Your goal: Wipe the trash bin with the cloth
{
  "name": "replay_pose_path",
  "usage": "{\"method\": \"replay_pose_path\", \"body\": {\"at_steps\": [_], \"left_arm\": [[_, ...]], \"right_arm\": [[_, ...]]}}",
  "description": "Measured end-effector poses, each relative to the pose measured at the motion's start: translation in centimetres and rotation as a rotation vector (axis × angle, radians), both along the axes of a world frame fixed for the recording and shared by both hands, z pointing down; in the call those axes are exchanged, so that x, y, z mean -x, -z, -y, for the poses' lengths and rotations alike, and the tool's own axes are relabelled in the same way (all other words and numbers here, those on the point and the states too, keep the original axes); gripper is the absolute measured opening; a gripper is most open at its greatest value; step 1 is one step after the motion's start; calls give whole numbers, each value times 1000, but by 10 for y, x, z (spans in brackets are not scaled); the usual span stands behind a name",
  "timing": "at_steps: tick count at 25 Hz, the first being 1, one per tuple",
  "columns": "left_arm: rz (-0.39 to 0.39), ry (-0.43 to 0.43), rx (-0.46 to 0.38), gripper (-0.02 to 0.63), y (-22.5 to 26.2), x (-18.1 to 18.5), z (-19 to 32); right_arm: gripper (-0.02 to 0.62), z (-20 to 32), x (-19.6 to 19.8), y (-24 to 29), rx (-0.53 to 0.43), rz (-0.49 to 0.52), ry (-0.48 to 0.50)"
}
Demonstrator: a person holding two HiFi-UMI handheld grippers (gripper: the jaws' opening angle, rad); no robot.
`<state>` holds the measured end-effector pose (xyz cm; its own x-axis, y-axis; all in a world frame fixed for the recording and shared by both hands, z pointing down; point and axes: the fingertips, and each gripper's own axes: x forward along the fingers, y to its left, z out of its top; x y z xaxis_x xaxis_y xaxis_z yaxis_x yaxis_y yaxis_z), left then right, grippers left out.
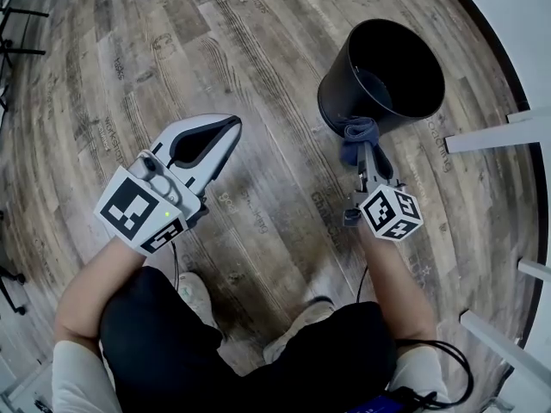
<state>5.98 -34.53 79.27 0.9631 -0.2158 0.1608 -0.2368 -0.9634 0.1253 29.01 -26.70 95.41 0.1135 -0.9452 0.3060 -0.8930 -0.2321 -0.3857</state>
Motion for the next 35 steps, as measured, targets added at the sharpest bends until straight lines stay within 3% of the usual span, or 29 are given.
{"method": "replay_pose_path", "body": {"at_steps": [6, 9, 17, 20, 23, 30, 35], "left_arm": [[11, -5, -3, 9, 0, -4, -4], [20, -3, -5, 9, -1, -3, -4], [30, -3, 1, 9, -3, -2, -4], [29, -7, 0, 8, -3, -2, -5], [27, -6, 4, 9, -4, -1, -3], [36, -14, 20, 9, -10, 1, 0], [34, -6, 42, 9, -13, 11, 6]], "right_arm": [[44, -39, -92, -20, 63, -23, -187], [44, -40, -133, -19, 46, -13, -274], [44, -27, -150, -5, 1, -25, -312], [44, -42, -137, -1, -41, 34, -336], [44, -57, -100, 3, -93, 133, -310], [44, -6, 24, -27, -10, 196, -67], [44, 47, 62, -43, 40, 186, 45]]}}
